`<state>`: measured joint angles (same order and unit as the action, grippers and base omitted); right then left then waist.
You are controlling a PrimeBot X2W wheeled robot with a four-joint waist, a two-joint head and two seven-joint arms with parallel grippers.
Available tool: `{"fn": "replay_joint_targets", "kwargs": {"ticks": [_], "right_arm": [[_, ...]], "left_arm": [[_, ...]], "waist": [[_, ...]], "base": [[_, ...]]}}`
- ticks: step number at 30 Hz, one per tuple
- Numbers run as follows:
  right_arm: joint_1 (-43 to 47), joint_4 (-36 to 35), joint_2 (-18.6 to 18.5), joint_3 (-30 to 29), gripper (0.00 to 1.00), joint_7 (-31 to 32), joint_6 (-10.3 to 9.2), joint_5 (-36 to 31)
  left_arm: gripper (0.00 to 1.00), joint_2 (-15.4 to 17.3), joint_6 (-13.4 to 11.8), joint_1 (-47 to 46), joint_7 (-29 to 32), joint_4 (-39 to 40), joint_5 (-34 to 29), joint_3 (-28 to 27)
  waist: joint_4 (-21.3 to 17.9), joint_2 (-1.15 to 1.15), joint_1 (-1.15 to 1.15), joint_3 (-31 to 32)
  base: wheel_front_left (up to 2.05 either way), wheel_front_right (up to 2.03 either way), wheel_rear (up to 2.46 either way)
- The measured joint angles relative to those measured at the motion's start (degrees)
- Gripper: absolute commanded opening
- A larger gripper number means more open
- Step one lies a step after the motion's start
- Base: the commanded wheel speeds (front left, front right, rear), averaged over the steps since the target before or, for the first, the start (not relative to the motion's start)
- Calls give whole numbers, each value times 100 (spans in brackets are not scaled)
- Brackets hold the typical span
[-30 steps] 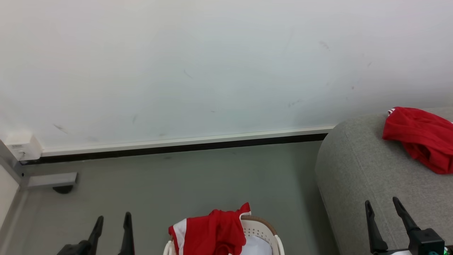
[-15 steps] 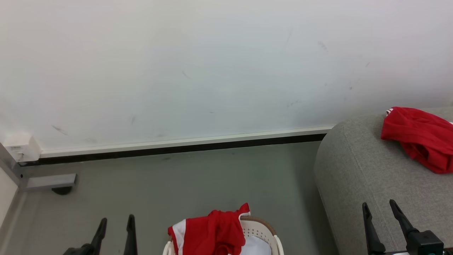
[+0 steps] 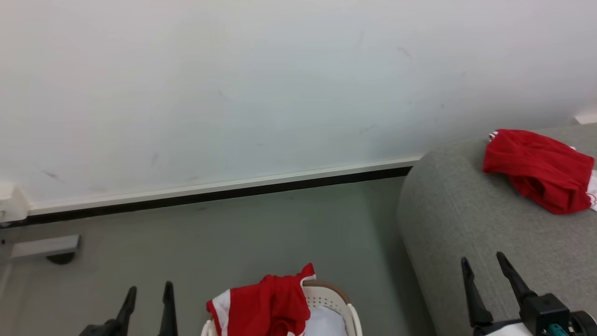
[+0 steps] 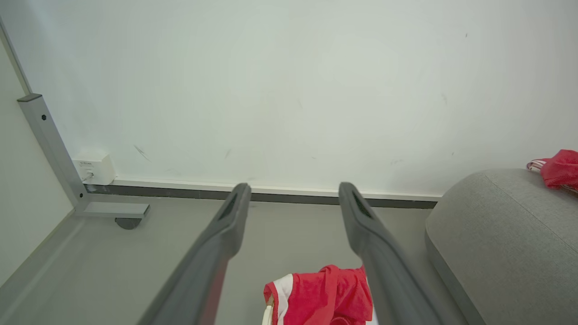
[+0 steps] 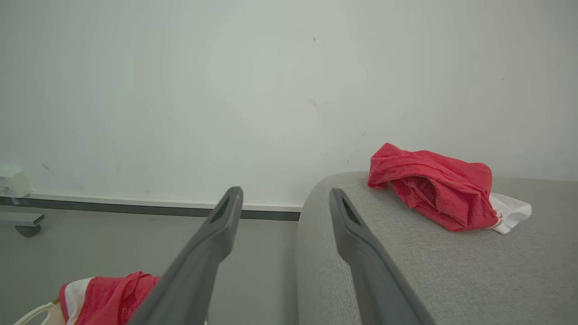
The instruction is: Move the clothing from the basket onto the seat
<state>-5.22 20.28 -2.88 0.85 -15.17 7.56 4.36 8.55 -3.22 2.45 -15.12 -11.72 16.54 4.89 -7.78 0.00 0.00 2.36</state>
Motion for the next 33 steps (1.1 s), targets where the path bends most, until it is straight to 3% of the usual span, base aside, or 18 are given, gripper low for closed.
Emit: {"fn": "replay_joint_targets", "kwargs": {"ticks": [8,13,21,33], "right_arm": [[-295,-260,3,516,100,0,0,76],[-398,-522,2,710,100,0,0,212],[-607,-906,0,832,100,0,0,684],[-1130,-1326,-1,855,100,0,-1,1402]], "left_arm": [[100,-70,-44,-414,112,-506,-158,124],[100,-130,-94,-983,594,-928,-121,179],[100,-96,-447,-2192,1844,-2057,96,51],[100,41,-814,-3718,2359,-3931,-288,336]], "waist": [[-553,0,0,-147],[-944,0,0,-377],[-1361,0,1,-1218],[-1671,0,2,-2747]], "base": [[0,0,0],[0,0,0],[0,0,0],[0,0,0]]}}
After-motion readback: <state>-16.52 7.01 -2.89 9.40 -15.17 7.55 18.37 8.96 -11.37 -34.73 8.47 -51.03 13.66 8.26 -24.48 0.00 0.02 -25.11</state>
